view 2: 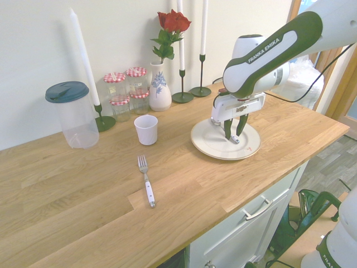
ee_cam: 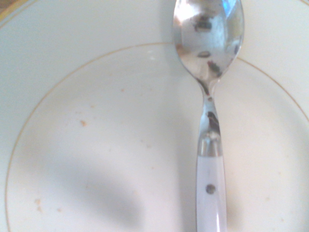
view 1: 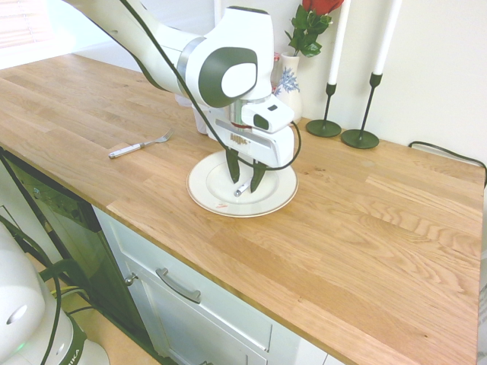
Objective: Put the spoon into the plate
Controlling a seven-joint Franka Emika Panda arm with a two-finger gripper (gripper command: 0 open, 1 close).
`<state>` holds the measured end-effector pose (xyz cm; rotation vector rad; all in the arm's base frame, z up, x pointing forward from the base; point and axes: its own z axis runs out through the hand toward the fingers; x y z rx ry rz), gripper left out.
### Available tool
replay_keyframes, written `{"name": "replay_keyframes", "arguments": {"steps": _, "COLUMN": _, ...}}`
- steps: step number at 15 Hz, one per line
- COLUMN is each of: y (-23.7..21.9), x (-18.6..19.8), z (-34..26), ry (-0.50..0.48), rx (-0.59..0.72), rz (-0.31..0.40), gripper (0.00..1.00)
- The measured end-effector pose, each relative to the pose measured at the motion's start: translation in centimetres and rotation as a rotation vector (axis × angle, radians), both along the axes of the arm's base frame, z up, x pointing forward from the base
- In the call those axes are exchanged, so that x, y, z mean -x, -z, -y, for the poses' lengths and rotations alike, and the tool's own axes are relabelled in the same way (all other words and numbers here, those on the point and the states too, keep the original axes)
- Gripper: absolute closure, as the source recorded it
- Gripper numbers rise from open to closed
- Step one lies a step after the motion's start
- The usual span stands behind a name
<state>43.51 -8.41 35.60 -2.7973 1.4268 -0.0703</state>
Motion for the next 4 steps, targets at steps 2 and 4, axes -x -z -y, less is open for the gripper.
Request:
{"name": "replay_keyframes", "arguments": {"steps": 2, "y": -2.7, "x": 1.0, "z": -0.6, "ry": -0.017, "rx": 0.003, "rz": 0.018, "gripper": 0.0}}
{"name": "replay_keyframes", "arguments": {"steps": 4, "y": -6.5, "x": 2.6, "z": -2.1, "ry": -0.046, "rx": 0.013, "rz": 0.023, "gripper": 0.0}}
